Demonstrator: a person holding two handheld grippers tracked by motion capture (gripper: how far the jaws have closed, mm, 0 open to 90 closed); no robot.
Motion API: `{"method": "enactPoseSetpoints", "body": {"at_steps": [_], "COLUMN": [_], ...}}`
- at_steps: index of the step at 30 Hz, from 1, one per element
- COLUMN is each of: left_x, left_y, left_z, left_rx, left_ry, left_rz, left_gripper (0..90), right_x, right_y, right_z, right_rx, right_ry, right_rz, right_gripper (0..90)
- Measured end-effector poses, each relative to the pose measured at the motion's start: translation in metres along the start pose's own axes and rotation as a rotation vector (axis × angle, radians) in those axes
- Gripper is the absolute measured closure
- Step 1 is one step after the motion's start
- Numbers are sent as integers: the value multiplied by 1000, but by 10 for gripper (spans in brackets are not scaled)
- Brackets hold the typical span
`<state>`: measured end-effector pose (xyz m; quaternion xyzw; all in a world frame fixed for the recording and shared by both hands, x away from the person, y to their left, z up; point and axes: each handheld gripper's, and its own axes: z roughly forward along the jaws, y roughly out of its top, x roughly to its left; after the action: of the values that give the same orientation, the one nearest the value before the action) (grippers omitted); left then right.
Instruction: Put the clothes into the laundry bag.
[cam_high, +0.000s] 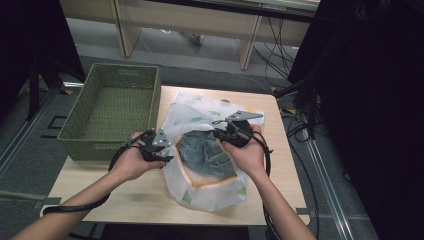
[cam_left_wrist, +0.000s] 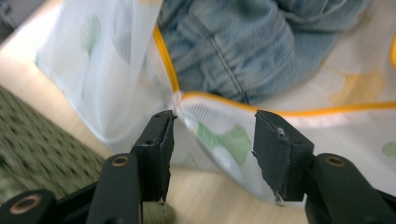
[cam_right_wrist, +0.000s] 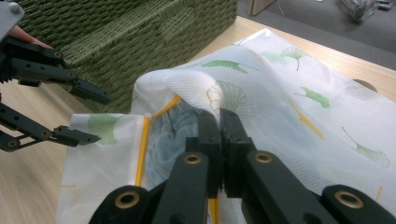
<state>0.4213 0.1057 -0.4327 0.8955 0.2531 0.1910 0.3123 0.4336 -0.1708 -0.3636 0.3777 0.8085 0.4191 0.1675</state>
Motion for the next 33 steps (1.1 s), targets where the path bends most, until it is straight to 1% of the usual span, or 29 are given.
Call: {"method": "enactPoseSetpoints", "body": {"at_steps": [1, 4, 6, 8, 9, 10, 11, 12, 13, 14, 15, 16, 17, 18, 19, 20, 22, 24, 26, 27, 29, 30, 31, 32, 33], "left_x": [0, 0, 0, 2, 2, 2, 2, 0, -1, -3, -5, -8, -10, -12, -15, -18, -21, -22, -24, -25, -26, -28, -29, -31, -33], "left_y": [-1, -4, -6, -9, -11, -11, -12, -13, -13, -13, -13, -13, -14, -16, -18, -22, -30, -39, -48, -53, -60, -64, -68, -72, -75], "left_z": [0, 1, 3, 6, 7, 7, 7, 4, 2, -1, -6, -11, -18, -24, -30, -38, -48, -54, -59, -60, -62, -63, -63, -63, -62], "left_rx": [9, 29, 46, 68, 74, 75, 68, 48, 42, 27, -1, -22, -45, -69, -93, -102, -107, -104, -92, -88, -80, -80, -78, -71, -65], "left_ry": [0, -20, -36, -40, -45, -54, -62, -61, -63, -61, -58, -54, -52, -55, -57, -57, -57, -50, -55, -55, -63, -71, -78, -86, -94], "left_rz": [-11, -48, -66, -61, -70, -82, -85, -81, -76, -74, -77, -75, -72, -72, -78, -73, -70, -54, -45, -43, -50, -62, -71, -70, -71], "left_gripper": [476, 499, 553, 655, 722, 768, 810, 859, 871, 873, 874, 875, 876, 876, 876, 875, 874, 871, 866, 864, 861, 860, 859, 856, 853], "right_x": [0, 1, 1, 1, 1, 2, 2, 2, 1, 1, 1, 2, 1, 0, 0, 0, -1, -1, 1, 1, 3, 5, 6, 7, 8], "right_y": [0, 0, 0, -1, -1, -1, -1, -1, -1, -1, -1, -2, -2, -2, -2, -3, -3, -3, -3, -3, -3, -3, -4, -4, -5], "right_z": [0, -1, -1, 0, 1, 1, 1, 1, 1, 1, 1, 1, 1, 1, 1, 2, 3, 3, 5, 6, 8, 9, 10, 12, 14], "right_rx": [1, 3, 5, 6, 6, 7, 7, 8, 9, 9, 10, 15, 17, 16, 17, 17, 17, 23, 28, 29, 35, 40, 46, 52, 56], "right_ry": [3, 1, 3, 5, 4, 5, 5, 3, 2, 2, 2, -1, -4, -4, -4, -5, -5, -10, -5, 1, 10, 13, 21, 36, 58], "right_rz": [-1, -2, 0, -3, -2, -2, -3, -4, -5, -5, -6, 9, 9, -7, -7, -9, -19, -23, -28, -40, -54, -59, -67, -72, -100], "right_gripper": [898, 897, 898, 898, 897, 898, 898, 897, 897, 897, 898, 897, 897, 898, 898, 897, 897, 897, 897, 897, 897, 897, 897, 897, 896]}}
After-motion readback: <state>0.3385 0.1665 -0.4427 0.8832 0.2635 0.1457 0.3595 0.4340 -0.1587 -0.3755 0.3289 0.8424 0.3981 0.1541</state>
